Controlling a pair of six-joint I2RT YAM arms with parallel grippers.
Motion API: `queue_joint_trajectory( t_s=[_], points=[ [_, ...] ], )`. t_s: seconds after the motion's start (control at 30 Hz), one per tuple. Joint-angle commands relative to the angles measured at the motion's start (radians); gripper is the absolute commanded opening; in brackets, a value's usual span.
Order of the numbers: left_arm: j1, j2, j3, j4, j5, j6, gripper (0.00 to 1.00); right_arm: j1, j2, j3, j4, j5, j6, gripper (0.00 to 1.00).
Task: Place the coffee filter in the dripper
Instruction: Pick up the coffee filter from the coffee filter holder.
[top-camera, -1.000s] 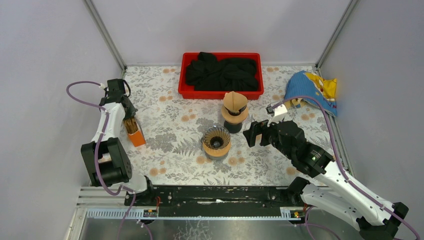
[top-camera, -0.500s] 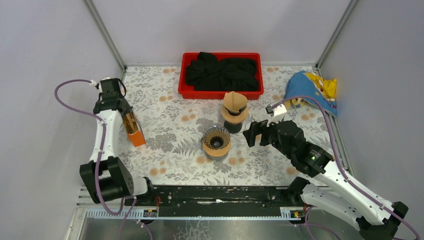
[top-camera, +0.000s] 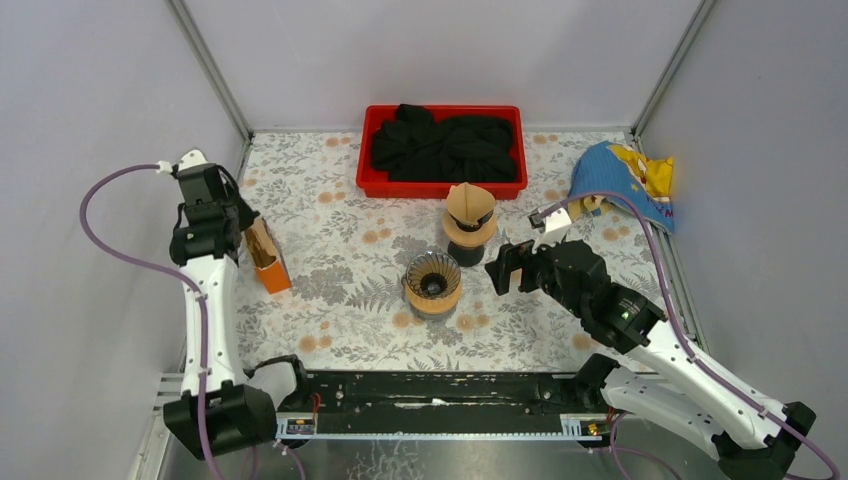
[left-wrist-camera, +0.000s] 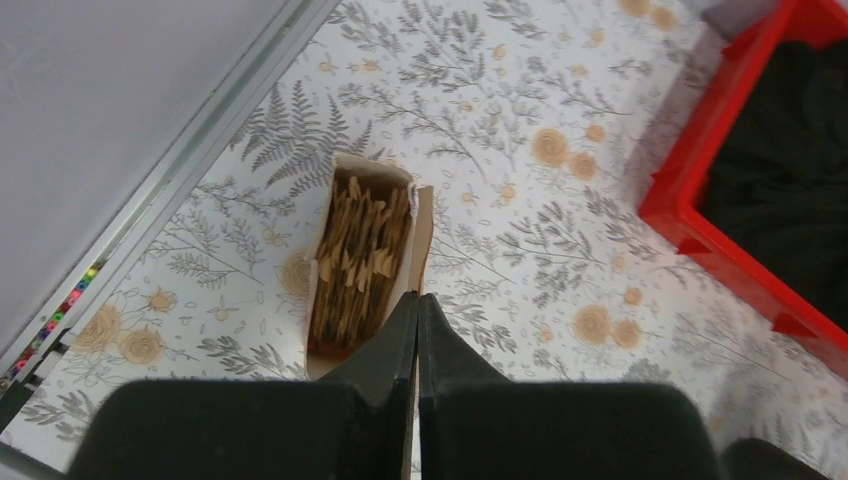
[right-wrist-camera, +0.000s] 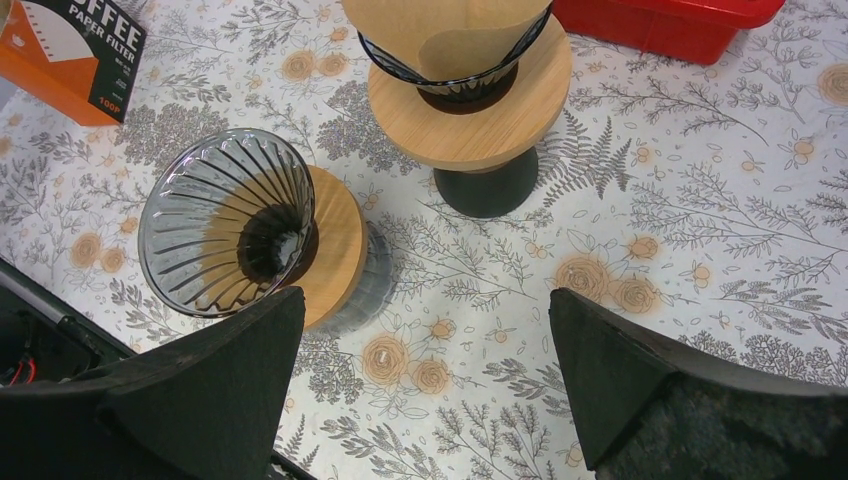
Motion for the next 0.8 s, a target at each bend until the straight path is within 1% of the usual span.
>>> queue_joint_trajectory(
  t_s=[0.0,0.17,0.37,0.6,0.67,0.77],
  points=[
    [0.004,-0.073,0.023,-0.021,0.122,-0.013,0.0,0.006,-0.027,0.023,0.061,-0.024,-0.035,0.99],
    [-0.002,-0.138,0.013,-0.034,0.256,-0.033,0.0,0.006,-0.039,0.042,0.09,-0.04,-0.081,0.99],
    [-0.015,-0.211,-0.047,0.006,0.41,-0.095,0.0,0.006,0.029,0.095,0.09,-0.131,-0.112,1.0],
    [-0.05,-0.278,-0.168,0.097,0.498,-0.174,0.0,0.007,0.113,0.113,0.161,-0.225,-0.089,0.98],
    [-0.083,-0.295,-0.19,0.124,0.495,-0.202,0.0,0.006,0.133,0.109,0.192,-0.244,-0.081,0.98],
    [-0.16,-0.316,-0.217,0.159,0.451,-0.247,0.0,0.008,0.166,0.111,0.24,-0.271,-0.071,0.97]
  ],
)
